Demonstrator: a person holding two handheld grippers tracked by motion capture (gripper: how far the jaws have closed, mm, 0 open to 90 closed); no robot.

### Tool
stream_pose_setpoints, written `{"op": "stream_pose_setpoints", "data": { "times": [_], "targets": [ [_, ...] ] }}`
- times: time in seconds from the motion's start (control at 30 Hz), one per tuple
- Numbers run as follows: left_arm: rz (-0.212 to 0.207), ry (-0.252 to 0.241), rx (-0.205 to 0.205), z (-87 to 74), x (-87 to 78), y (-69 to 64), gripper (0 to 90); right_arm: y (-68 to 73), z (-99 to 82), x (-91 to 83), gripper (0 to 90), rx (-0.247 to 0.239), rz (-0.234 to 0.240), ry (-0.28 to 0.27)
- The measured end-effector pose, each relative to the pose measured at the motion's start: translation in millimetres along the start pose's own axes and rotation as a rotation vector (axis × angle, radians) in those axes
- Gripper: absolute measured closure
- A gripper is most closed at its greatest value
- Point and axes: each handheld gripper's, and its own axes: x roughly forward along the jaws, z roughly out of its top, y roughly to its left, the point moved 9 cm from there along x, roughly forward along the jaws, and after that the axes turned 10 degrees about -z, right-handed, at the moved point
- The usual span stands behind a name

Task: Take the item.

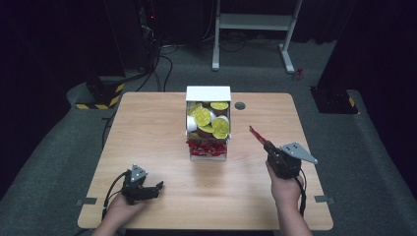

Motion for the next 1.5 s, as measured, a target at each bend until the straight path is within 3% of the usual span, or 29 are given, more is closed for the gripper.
{"op": "stream_pose_setpoints", "data": {
  "times": [1.0,1.33,1.5],
  "targets": [
    [0.000,0.000,-0.001,0.0,0.0,0.0,14.4,-24.3,-26.0,77.1,87.0,0.010,-0.115,0.128],
    [0.000,0.000,0.000,0.0,0.0,0.0,14.4,-20.9,-31.6,95.5,86.9,0.012,-0.125,0.154],
    [0.000,0.000,0.000,0.0,0.0,0.0,14.4,-17.1,-40.8,94.7,86.7,0.000,-0.127,0.170]
  ]
}}
